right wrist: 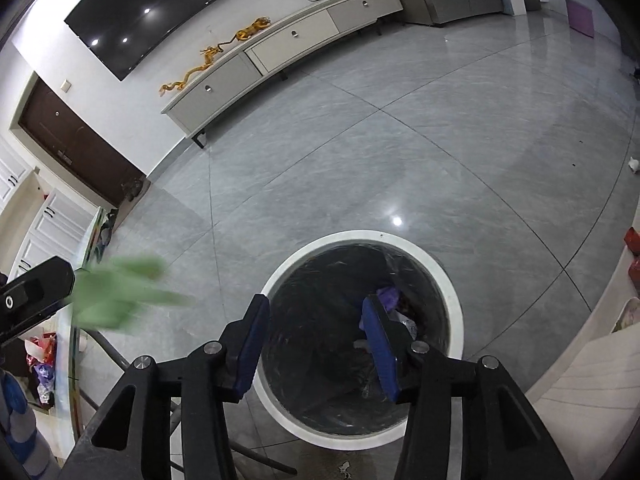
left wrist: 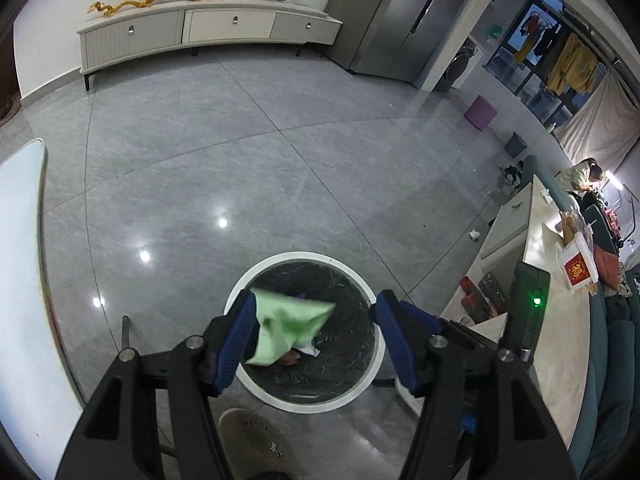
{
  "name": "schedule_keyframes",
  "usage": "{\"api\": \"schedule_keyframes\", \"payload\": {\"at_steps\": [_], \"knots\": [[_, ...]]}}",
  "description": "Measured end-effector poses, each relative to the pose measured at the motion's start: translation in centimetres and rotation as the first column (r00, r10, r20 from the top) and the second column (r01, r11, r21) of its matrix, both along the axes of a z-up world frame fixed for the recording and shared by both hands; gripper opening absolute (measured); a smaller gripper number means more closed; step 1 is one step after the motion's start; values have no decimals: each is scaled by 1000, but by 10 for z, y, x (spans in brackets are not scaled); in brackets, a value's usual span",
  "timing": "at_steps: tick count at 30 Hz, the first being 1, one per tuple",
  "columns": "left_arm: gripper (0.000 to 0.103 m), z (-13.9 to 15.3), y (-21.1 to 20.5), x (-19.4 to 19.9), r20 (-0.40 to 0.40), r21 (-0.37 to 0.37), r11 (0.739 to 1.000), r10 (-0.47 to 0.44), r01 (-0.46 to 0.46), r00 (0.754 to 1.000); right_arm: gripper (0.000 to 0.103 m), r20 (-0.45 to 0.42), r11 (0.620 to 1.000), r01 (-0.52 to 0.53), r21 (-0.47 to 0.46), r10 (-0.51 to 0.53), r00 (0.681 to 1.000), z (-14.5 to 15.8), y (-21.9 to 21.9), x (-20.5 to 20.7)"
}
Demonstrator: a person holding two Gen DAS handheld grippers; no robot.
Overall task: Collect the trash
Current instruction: 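Carry the cloth and pink bag over the bin and open both tools, then move both tools back over the table toward the red snack wrappers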
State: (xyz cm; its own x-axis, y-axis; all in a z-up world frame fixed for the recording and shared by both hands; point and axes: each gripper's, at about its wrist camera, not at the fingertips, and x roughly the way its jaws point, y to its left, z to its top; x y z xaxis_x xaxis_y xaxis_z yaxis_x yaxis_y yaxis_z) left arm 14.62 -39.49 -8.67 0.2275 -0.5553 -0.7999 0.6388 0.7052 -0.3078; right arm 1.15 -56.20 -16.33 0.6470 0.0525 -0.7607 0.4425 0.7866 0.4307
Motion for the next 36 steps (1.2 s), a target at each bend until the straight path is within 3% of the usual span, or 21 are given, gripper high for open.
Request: {"api": "schedule_keyframes", "payload": {"at_steps": [10,16,21,28,36], "knots": [[60,26,39,-12,46,-46,997,70,-68,997,49,66,999,3,-47,0,998,40,21,-12],[60,62,80,-27,167,-111,985,149,-132,975,52,139,997,-9,-81,20,990,79,42,-22],[60,88,115,-38,211,-125,983,161,-137,964,53,214,991,-40,-126,67,975,122,69,-27],[60,114,179,-55,279,-150,969,233,-197,932,53,285,976,-106,-191,158,945,172,114,-28],[61,124,262,-60,315,-171,937,345,-305,884,53,318,952,-187,-243,260,912,205,166,-16]]}}
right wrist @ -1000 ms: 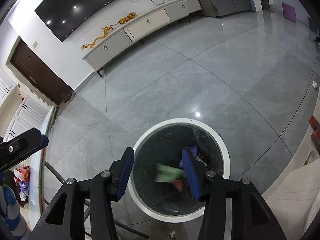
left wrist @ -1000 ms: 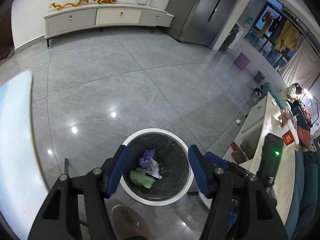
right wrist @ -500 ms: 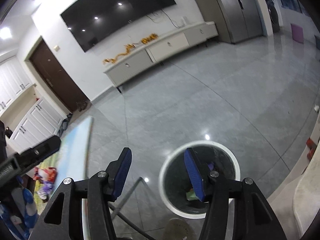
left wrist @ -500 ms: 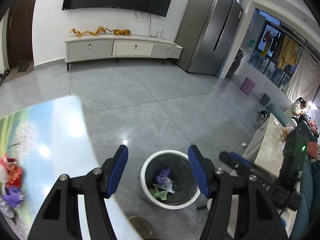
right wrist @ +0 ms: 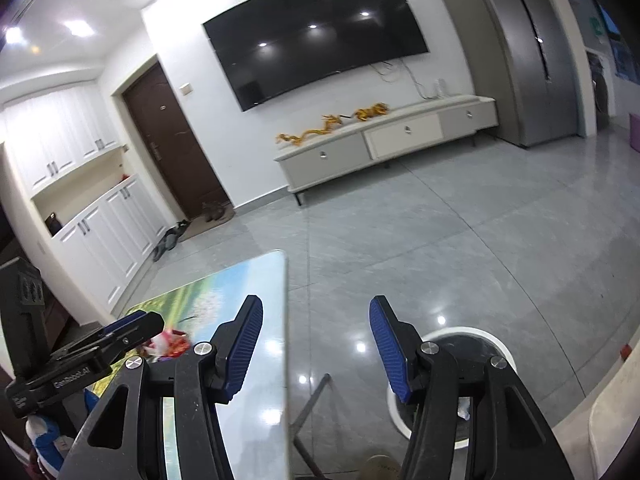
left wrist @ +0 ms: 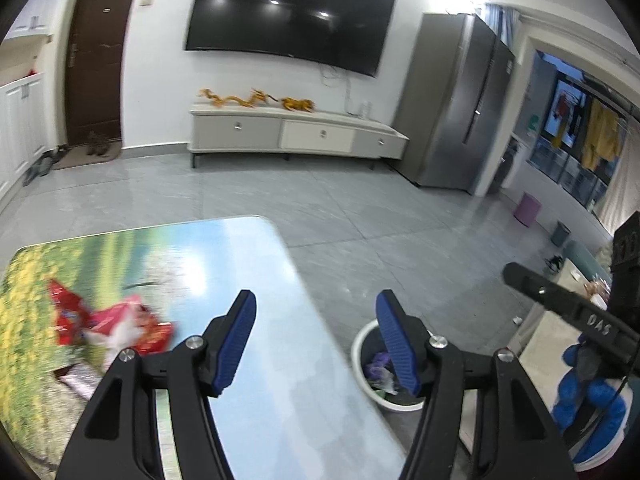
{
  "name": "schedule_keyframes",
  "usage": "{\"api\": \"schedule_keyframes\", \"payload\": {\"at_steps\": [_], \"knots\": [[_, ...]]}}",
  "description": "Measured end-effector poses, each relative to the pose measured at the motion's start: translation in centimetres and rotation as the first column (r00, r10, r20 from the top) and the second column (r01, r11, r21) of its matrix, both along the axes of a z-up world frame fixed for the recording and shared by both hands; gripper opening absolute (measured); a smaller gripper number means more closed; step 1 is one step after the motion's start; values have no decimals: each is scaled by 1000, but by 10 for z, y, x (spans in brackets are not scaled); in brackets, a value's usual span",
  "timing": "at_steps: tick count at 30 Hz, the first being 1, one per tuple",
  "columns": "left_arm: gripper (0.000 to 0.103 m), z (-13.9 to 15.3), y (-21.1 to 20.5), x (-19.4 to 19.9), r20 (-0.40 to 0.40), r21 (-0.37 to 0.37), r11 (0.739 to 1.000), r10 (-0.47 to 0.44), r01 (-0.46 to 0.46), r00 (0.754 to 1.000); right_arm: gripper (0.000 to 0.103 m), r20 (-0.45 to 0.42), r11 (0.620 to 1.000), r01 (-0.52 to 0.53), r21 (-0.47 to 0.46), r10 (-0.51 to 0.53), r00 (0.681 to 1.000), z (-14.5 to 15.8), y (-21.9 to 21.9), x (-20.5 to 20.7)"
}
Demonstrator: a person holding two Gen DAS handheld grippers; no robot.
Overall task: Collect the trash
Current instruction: 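Move both tools back over the table toward the red snack wrappers, then grasp the red snack bag with the left tool while the right tool grasps the purple wrapper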
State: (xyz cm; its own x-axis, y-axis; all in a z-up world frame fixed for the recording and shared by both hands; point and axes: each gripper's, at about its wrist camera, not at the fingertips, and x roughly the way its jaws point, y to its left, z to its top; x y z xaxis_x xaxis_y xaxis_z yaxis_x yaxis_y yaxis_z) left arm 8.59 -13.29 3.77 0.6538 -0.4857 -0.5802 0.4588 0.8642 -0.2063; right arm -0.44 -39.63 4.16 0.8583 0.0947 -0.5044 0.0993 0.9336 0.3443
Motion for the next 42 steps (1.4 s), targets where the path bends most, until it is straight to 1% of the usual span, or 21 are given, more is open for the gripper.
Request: {"api": "schedule_keyframes", "payload": {"at_steps": [4,9,10,13,16,18,20,23,28,31,35,41,42], "knots": [[61,-3,44,5,2,0,998,70,-70,998,53,1,999,-47,-22,47,999,8,29,11],[61,-15,114,17,-14,8,984,178,-177,984,53,-13,992,-120,-37,119,993,9,66,30],[61,-17,123,19,-16,10,981,191,-191,981,53,-19,989,-139,-39,138,990,8,76,34],[61,-25,167,28,-27,19,966,257,-257,966,53,-42,980,-194,-41,192,981,1,101,47],[61,-33,199,37,-45,28,953,302,-301,952,53,-74,967,-252,-24,250,965,-9,128,62],[61,-38,211,43,-57,32,948,318,-317,946,53,-102,957,-290,-13,287,953,-19,146,77],[61,-44,220,54,-78,39,945,328,-326,941,53,-129,946,-323,11,322,938,-32,161,87],[61,-56,222,71,-104,60,942,335,-330,936,53,-183,931,-362,49,364,913,-56,182,103],[61,-78,215,106,-145,94,943,331,-320,932,53,-265,905,-405,133,426,865,-99,211,131],[61,-91,211,126,-162,121,940,335,-319,928,53,-293,893,-420,162,450,844,-116,226,145],[61,-107,210,148,-200,132,936,347,-326,916,53,-314,881,-431,198,473,823,-130,236,157],[60,-127,214,162,-262,116,934,356,-337,897,53,-329,871,-425,248,488,809,-145,241,165],[60,-130,216,163,-271,110,934,356,-339,894,50,-324,869,-425,254,490,809,-146,240,166]]}}
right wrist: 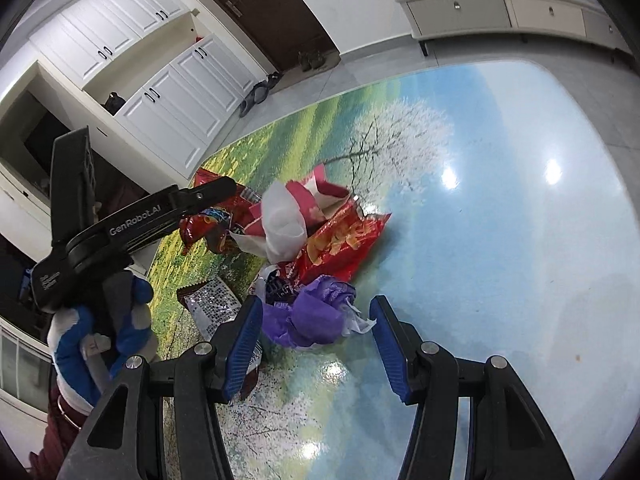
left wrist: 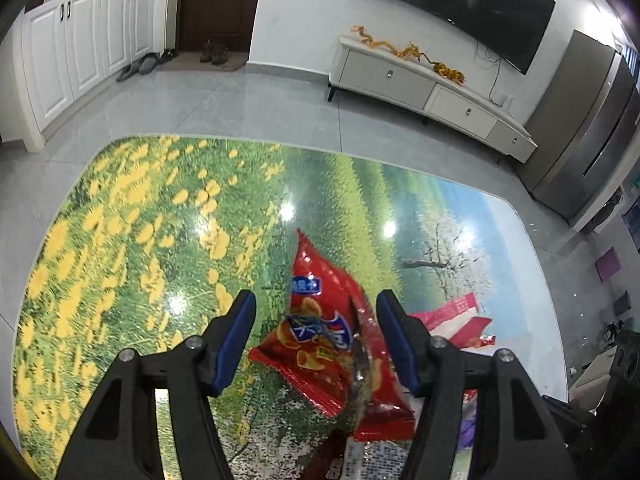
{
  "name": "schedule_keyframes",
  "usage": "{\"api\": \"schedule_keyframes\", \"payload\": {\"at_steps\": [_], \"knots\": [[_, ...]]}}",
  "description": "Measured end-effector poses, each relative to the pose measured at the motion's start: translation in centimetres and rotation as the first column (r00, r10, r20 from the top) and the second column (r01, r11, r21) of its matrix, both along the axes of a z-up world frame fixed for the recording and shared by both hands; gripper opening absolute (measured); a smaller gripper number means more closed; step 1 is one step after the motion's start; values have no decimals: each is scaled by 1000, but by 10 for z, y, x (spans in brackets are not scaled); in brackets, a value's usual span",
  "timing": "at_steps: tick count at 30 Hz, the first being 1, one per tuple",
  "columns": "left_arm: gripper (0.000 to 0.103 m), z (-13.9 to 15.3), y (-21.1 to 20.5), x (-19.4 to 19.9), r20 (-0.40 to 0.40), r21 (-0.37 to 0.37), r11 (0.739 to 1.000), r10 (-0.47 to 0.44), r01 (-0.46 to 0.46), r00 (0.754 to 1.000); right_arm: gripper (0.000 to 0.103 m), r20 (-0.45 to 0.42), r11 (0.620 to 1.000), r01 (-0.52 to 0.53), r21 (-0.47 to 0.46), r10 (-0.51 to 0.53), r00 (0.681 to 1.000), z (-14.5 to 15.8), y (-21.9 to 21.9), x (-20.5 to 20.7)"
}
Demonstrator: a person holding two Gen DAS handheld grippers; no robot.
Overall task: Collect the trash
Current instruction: 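Grasp the red snack bag with the left tool while the right tool grasps the purple wrapper, then carry the red snack bag and purple wrapper over the bin and open both tools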
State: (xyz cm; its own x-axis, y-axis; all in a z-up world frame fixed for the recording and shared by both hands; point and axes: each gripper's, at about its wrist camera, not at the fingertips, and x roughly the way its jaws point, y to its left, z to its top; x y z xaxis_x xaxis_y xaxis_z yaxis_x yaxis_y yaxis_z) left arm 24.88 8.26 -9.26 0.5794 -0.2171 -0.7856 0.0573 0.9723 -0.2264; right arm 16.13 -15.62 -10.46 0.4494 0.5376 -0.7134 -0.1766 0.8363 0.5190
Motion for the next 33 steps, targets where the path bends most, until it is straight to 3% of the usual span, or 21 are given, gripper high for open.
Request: {"api": "schedule_keyframes", "payload": {"at_steps": [1,4,6,11,16,25,33], "knots": [[60,-1,1,1,-1,-5,1000,2,-2,1000,44,-2,1000,0,5,0,1000,0,0,0],[43,-6,6,1,-7,-35,999,5,-5,1000,32,0,1000,-1,23,1,1000,-1,-3,-1],[34,-5,7,-3,-5,-51,999,9,-9,1000,30,12,1000,-4,26,4,1000,1,-4,-5],[24,0,14,-12,1,-89,996,30,-30,1000,29,34,998,7,54,-9,999,10,-12,-15],[23,26,22,-31,49,-109,993,53,-48,997,29,68,997,36,66,-41,997,25,-26,-31],[23,89,14,-74,161,-82,996,43,-30,986,29,176,991,102,91,-117,977,71,-65,-73],[23,139,-45,-106,239,-59,996,-44,60,970,29,267,970,203,132,-232,935,108,-134,-120]]}}
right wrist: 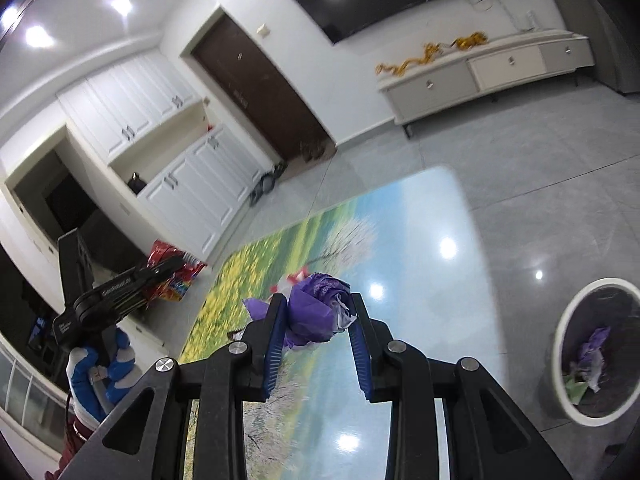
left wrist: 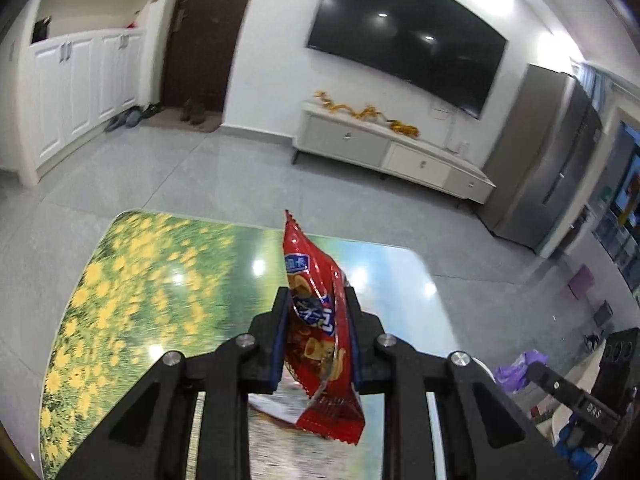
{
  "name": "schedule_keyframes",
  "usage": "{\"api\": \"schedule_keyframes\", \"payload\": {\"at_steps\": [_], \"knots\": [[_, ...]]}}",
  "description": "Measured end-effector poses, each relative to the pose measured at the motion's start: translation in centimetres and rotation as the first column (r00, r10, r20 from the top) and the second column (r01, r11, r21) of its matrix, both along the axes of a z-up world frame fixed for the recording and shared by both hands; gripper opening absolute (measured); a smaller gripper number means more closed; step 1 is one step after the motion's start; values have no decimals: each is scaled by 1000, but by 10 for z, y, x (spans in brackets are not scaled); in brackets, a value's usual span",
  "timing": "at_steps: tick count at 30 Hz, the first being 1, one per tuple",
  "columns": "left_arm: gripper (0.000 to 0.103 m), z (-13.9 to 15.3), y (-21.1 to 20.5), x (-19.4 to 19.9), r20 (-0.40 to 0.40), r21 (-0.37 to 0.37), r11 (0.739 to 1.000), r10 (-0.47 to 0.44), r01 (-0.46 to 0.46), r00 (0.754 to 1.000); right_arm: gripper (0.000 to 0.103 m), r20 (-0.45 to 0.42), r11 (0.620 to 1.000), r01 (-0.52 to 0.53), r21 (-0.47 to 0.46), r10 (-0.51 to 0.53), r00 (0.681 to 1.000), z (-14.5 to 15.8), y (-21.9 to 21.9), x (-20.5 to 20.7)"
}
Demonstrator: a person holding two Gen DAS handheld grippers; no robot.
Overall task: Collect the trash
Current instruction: 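Carry the red snack bag and purple wrapper over the bin and open both tools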
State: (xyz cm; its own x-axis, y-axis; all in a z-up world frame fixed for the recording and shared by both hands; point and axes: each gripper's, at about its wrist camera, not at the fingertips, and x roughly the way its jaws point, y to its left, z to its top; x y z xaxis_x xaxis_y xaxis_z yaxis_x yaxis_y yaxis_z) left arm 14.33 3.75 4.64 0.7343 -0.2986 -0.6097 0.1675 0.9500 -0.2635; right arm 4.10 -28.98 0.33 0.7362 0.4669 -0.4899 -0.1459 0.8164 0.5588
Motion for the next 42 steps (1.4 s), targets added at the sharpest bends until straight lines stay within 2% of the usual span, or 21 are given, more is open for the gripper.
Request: {"api": "schedule_keyframes", "payload": {"at_steps": [6,10,17,20,23,28,32,38,42], "knots": [[23,10,-96,-13,4,43,986,-159,159,987,29,30,990,142,3,-142,989,8,-77,-37],[23,0,-172,-18,-27,74,960,-270,271,962,29,32,966,257,-13,-257,966,3,-133,-65],[23,-37,-305,-30,-121,137,879,-443,457,888,29,-12,900,424,-106,-427,904,-22,-207,-97],[23,-58,-353,-32,-170,153,845,-488,512,856,29,-52,878,455,-148,-467,883,-41,-228,-98],[26,-79,-392,-33,-210,161,820,-515,549,831,29,-95,872,457,-177,-477,874,-62,-239,-90],[27,-114,-439,-23,-277,164,797,-529,582,802,30,-175,870,446,-212,-483,858,-103,-251,-68],[30,-136,-458,-15,-308,152,794,-528,589,791,31,-226,868,447,-216,-489,842,-130,-262,-56],[35,-161,-473,-8,-333,158,790,-522,592,785,31,-277,867,446,-222,-495,824,-155,-271,-40],[47,-173,-476,-4,-351,153,798,-507,582,787,31,-304,868,441,-230,-494,815,-168,-275,-29]]}}
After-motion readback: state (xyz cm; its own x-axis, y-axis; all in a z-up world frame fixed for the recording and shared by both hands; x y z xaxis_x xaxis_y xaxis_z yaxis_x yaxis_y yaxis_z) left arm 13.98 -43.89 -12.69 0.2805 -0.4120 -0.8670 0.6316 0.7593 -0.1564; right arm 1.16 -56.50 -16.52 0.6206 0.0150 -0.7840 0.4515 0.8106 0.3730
